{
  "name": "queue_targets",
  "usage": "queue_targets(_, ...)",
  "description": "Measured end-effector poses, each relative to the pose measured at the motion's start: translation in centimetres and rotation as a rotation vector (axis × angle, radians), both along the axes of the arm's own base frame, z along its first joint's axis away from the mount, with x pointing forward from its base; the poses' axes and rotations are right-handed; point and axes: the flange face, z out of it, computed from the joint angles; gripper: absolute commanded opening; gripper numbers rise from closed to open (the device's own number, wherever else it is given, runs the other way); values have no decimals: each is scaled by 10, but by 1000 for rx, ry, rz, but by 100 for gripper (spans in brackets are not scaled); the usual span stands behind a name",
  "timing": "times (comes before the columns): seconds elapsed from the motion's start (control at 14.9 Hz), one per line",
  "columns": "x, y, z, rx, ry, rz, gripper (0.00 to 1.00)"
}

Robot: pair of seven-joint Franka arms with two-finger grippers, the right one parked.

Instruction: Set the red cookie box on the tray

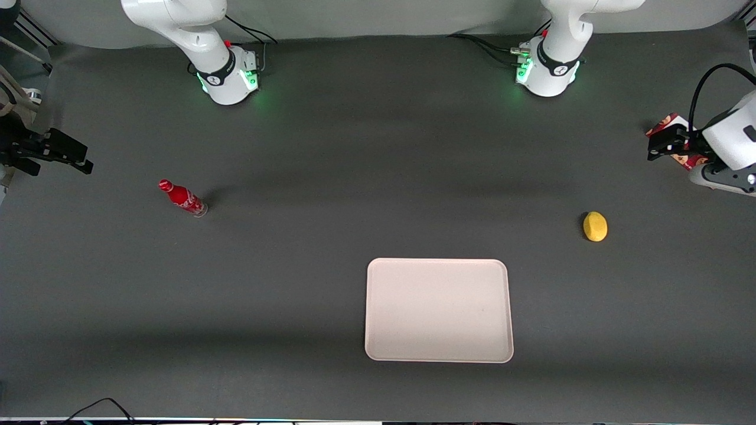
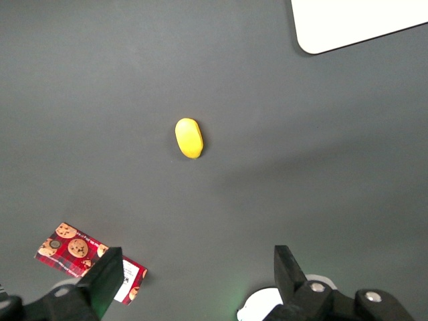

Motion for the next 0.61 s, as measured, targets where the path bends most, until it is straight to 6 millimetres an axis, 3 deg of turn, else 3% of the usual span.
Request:
queue_targets(0.47,0,4,0,7,-2,7,100)
queue_targets(0.61,0,15,-1,13,4,30,100)
